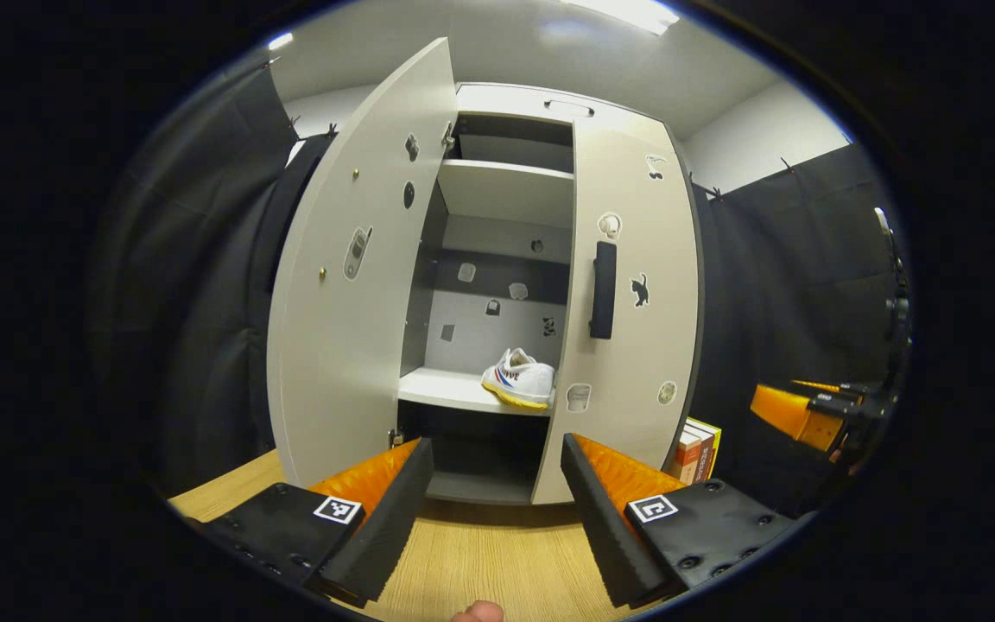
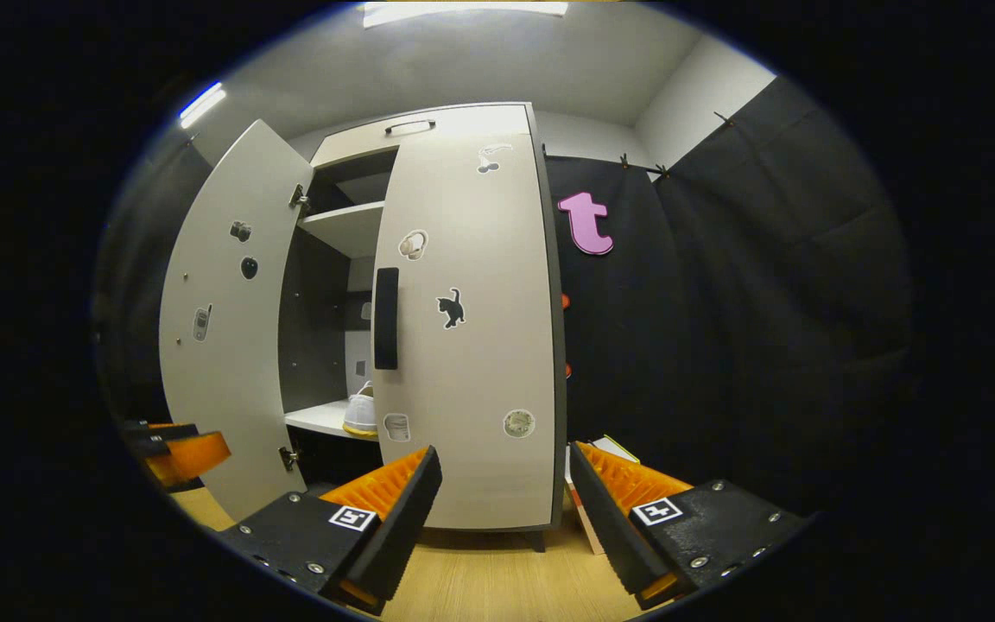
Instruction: Grab one shoe with the right hand and put it into the shoe cabinet, grab the other shoe with the left hand and put it into the shoe cabinet; then close the right door with the right hand and the left door with the left hand.
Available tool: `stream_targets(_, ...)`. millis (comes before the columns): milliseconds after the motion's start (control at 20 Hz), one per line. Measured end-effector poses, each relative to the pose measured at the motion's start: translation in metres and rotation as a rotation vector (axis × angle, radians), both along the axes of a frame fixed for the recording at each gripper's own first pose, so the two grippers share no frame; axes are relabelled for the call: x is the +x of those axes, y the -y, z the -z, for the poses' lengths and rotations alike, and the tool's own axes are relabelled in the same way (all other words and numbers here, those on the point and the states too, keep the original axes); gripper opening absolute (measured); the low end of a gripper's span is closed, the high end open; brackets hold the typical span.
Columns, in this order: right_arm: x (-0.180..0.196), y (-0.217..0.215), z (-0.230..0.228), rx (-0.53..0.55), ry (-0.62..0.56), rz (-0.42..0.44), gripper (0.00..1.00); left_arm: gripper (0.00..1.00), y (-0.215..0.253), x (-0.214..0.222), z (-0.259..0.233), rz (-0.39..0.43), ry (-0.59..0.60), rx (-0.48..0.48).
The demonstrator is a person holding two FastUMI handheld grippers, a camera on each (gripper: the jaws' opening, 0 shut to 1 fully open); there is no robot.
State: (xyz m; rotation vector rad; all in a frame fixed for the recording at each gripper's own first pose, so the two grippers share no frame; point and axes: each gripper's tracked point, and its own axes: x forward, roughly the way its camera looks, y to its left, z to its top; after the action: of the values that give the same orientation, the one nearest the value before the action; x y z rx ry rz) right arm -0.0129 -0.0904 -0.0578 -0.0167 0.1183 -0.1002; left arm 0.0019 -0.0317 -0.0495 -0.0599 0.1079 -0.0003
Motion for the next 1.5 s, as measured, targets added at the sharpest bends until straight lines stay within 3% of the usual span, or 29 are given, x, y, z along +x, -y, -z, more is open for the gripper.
stream_targets(250, 0.002, -0.007, 0.018, -0.015, -0.017, -0.023, 0.92, 0.96, -0.051, -0.005, -0.073, -0.108, 0.052, -0.028)
stream_targets(500, 0.011, -0.018, 0.023, 0.005, -0.015, -0.059, 0.92, 0.93, -0.152, -0.020, -0.143, -0.324, 0.112, 0.121)
stream_targets(650, 0.012, -0.020, 0.019, 0.006, -0.005, -0.063, 0.92, 0.93, -0.212, -0.012, -0.155, -0.454, 0.119, 0.168)
stream_targets(900, 0.009, -0.011, 0.009, -0.023, 0.016, -0.050, 0.92, 0.99, -0.251, 0.025, -0.119, -0.471, 0.046, 0.091)
stream_targets(1050, 0.006, -0.002, 0.005, -0.053, 0.018, -0.029, 0.92, 0.96, -0.253, 0.036, -0.119, -0.472, 0.064, 0.079)
stream_targets(1250, 0.005, 0.004, 0.005, -0.057, 0.015, -0.014, 0.92, 0.99, -0.251, 0.041, -0.120, -0.460, 0.076, 0.117)
stream_targets(1350, 0.006, 0.002, 0.007, -0.043, 0.011, -0.016, 0.92, 0.90, -0.247, 0.042, -0.123, -0.456, 0.077, 0.160)
stream_targets(1450, 0.007, 0.001, 0.008, -0.039, 0.007, -0.023, 0.92, 0.94, -0.237, 0.042, -0.124, -0.458, 0.080, 0.203)
stream_targets(1500, 0.007, -0.001, 0.007, -0.041, 0.009, -0.028, 0.92, 0.89, -0.234, 0.042, -0.125, -0.456, 0.084, 0.213)
